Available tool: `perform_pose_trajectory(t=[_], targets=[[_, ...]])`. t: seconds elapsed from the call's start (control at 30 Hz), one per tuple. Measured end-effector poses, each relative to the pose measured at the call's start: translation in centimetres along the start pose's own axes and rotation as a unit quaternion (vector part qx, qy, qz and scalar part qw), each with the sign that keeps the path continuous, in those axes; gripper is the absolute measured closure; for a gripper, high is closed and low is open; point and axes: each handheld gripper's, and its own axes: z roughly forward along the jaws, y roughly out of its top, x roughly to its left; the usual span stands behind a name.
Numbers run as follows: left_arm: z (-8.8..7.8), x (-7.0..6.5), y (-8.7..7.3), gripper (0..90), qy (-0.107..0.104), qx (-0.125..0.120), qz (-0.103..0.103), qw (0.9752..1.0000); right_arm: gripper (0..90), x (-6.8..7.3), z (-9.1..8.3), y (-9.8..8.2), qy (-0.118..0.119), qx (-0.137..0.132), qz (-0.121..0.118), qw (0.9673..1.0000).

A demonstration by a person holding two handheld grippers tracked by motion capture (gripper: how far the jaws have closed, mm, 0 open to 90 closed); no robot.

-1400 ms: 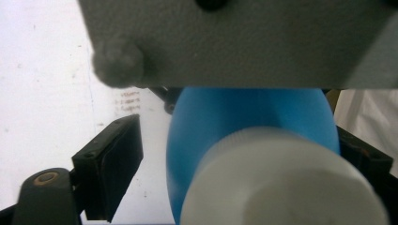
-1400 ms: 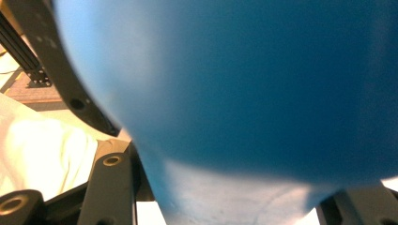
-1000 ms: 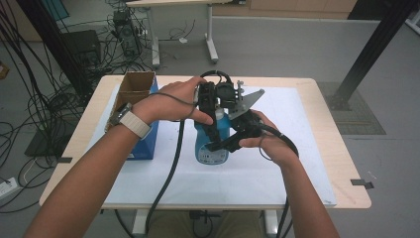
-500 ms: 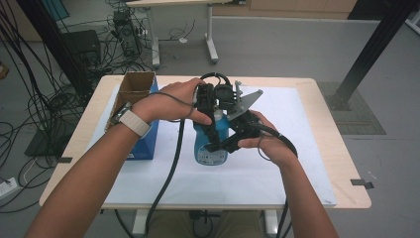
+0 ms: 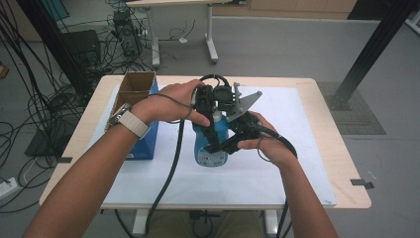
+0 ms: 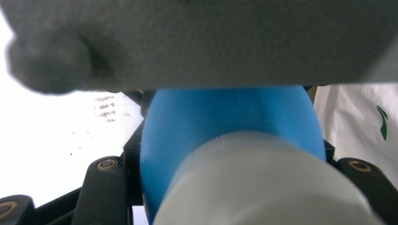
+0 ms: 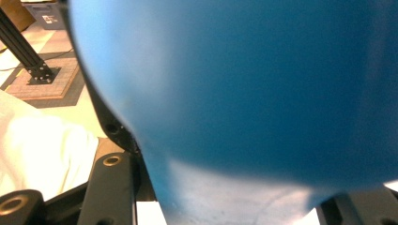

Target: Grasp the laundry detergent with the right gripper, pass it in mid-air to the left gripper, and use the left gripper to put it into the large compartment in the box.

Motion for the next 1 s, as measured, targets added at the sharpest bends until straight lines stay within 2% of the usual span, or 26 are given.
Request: perform_pose_trajectory(t=[0.53, 1.0], targets=[[-0.22, 0.00, -0.23, 40.1, -0.003, -0.012, -0.006, 0.9999, 43.6, 0.01, -0.10, 0.27, 0.001, 0.001, -0.004, 1.0000], [-0.36, -0.22, -0.29, 40.1, 0.000, -0.012, -0.008, 0.9999, 43.6, 0.13, -0.15, 0.44, 0.001, 0.003, -0.008, 1.0000]])
